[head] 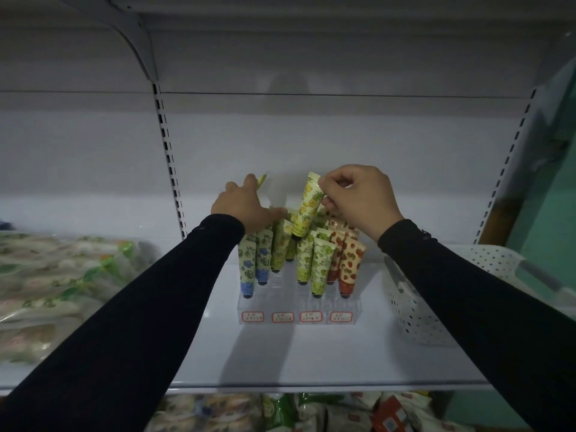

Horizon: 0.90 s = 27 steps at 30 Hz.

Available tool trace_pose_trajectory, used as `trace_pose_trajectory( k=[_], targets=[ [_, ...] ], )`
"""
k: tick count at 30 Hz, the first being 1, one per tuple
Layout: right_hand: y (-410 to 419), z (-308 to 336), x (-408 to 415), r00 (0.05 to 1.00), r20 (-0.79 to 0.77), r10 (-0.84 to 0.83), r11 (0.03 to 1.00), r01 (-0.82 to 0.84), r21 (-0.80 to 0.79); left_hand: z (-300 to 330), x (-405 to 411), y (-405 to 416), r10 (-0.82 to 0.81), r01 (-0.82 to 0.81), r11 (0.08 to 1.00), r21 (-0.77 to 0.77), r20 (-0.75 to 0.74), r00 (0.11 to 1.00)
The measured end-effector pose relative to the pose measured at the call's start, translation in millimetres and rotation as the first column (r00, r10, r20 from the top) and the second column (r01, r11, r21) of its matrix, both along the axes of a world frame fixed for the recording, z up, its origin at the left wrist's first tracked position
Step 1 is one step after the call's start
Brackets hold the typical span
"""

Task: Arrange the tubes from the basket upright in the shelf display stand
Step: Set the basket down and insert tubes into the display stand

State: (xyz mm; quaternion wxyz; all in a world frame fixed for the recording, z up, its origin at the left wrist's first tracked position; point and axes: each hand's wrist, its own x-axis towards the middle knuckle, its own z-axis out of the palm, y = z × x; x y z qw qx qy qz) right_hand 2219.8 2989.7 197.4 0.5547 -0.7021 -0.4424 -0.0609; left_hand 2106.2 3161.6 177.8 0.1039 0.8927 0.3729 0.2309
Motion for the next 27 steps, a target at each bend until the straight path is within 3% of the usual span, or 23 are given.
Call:
trace_pose_trajectory(
  k=[9, 22, 27],
  targets=[
    [2.7, -2.0, -1.6, 1.0, 0.024, 0.012, 1.0, -0.012, 0.003, -7.7, -9.8, 5.0, -0.021, 0.025, 0.999, -0.031, 0.121, 0.992],
    [24.9, -15.9, -14.8, 0.922, 0.387, -0.028, 0.99, 0.079, -0.116, -9.7, -5.3, 7.0, -0.014, 0.039, 0.99, -0.134, 0.187, 0.982],
    [19.3, -6.3, -11.5, 0.962, 0.267, -0.059, 0.996, 0.074, -0.047, -10.1, -4.7, 9.2, -0.01, 0.039, 0.989, -0.145, 0.189, 0.982]
  ],
)
